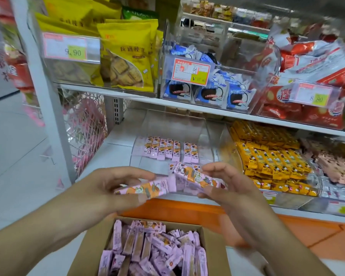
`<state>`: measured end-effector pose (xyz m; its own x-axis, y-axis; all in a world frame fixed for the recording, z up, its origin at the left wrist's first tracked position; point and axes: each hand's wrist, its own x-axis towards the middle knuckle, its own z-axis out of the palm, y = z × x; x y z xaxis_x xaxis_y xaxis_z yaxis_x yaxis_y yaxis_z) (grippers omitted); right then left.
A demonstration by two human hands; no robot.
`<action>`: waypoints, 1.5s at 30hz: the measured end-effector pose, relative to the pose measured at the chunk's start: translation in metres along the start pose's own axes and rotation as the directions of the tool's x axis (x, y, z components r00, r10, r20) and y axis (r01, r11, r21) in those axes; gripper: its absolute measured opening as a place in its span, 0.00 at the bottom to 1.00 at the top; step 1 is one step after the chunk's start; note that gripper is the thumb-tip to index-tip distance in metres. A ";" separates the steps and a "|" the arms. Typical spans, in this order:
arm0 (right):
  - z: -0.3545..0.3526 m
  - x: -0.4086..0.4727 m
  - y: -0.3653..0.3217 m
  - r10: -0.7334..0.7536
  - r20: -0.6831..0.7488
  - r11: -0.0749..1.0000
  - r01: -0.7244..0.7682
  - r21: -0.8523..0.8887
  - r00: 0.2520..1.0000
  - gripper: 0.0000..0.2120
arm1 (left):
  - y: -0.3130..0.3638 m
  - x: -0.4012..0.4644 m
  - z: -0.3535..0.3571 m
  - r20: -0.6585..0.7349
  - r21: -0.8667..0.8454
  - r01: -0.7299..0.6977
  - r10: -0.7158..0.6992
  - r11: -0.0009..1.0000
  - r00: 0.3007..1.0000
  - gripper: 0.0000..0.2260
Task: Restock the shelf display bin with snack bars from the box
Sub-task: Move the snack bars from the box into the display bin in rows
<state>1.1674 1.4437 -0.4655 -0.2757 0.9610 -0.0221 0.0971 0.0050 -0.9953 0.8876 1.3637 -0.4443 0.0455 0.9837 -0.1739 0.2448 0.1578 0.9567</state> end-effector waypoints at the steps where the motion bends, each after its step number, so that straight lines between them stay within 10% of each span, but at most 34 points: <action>1: -0.001 0.002 0.000 -0.005 -0.014 1.000 0.005 -0.001 1.000 0.19 | -0.001 0.002 -0.002 0.003 0.022 0.012 -0.012 1.000 1.000 0.17; 8: -0.003 0.005 -0.002 -0.078 0.027 0.995 0.076 0.062 0.997 0.27 | -0.011 0.008 0.008 -0.050 -0.112 0.107 -0.113 0.988 0.992 0.19; 17: 0.015 -0.015 -0.003 -0.035 0.216 0.999 0.043 -0.031 0.976 0.12 | -0.008 0.002 0.031 -0.103 -0.254 0.136 -0.166 0.958 0.981 0.19; 26: 0.043 -0.020 0.010 0.080 0.203 0.977 -0.037 -0.209 0.976 0.17 | -0.012 0.000 0.042 0.002 -0.004 0.126 -0.126 0.992 0.992 0.22; 37: 0.046 0.017 -0.009 -0.132 0.021 0.941 0.132 -0.311 0.991 0.08 | -0.012 0.038 0.027 -0.002 0.175 -0.148 0.151 0.973 0.989 0.28; 45: 0.051 0.142 -0.015 -0.193 -0.030 0.864 0.156 -0.479 0.981 0.04 | -0.063 0.102 -0.024 -0.137 0.693 -0.157 0.343 0.703 0.929 0.36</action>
<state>1.0779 1.5656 -0.4585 -0.2609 0.9497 0.1733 0.4990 0.2863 -0.8179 0.8540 1.4565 -0.5168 -0.0065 0.9800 0.1988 0.8365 -0.1036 0.5381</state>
